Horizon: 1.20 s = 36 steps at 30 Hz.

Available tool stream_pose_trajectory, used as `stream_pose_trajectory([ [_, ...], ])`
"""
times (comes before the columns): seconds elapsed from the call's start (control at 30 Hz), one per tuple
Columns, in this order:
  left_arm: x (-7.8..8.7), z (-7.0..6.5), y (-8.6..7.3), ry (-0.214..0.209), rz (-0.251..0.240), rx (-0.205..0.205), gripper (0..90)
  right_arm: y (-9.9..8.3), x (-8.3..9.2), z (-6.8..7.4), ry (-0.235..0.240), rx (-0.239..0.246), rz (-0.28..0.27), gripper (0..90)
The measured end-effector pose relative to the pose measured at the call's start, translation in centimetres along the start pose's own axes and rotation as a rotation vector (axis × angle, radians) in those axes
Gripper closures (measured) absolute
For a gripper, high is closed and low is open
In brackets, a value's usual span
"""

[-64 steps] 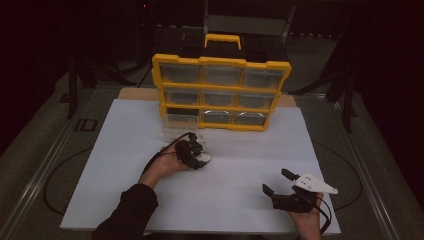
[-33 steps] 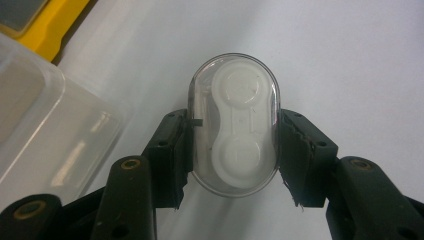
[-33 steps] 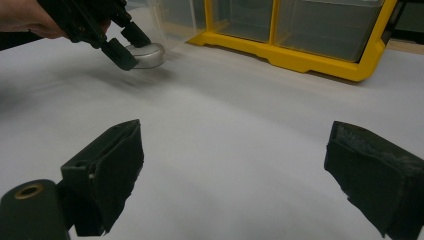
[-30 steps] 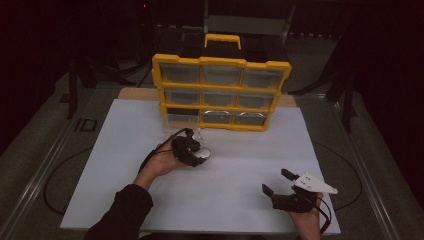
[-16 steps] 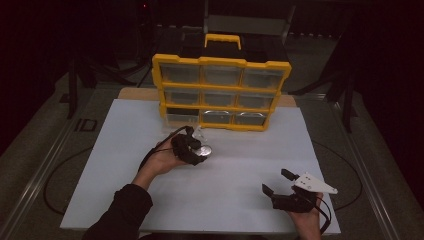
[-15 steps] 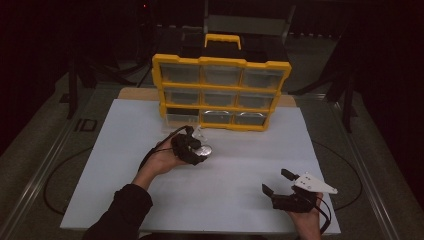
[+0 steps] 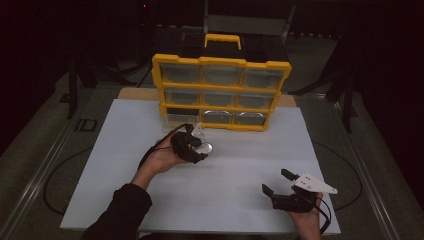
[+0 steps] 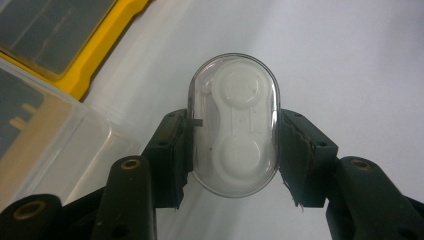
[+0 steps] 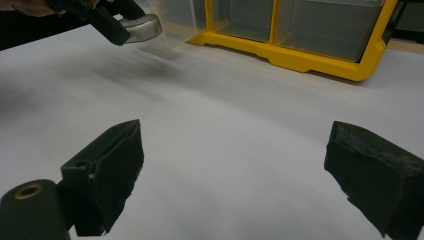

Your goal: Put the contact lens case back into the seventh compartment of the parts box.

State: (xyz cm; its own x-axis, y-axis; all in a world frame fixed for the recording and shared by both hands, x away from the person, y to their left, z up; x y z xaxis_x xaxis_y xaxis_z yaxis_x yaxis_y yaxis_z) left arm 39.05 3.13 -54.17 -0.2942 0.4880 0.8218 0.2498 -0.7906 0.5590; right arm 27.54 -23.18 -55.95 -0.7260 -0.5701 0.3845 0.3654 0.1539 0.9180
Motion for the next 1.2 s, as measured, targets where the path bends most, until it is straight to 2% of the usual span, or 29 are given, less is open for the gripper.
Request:
stream_pose_trajectory([
  [0.5, 1.4, 0.6, 0.6, 0.027, -0.021, -0.004, 49.9, 0.0, 0.0, 0.0, 0.002, 0.000, 0.001, 8.4],
  [1.2, 2.7, 1.2, 1.0, 0.045, -0.042, 0.001, 49.9, 0.0, -0.1, 0.1, 0.004, 0.000, 0.002, 8.4],
])
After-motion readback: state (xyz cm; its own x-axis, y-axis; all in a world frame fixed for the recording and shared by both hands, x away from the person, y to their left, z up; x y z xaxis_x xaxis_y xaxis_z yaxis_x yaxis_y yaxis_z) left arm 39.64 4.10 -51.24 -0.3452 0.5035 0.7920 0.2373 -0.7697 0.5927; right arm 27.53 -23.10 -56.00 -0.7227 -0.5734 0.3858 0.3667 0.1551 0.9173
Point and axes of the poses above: each handheld gripper's, and its own axes: x roughly backward along the jaws, y roughly out of its top, z roughly to its left, the point moved 8 cm from there along -x, roughly forward along the jaws, and after that the axes turned 1 degree about -x, right-handed, at the moved point
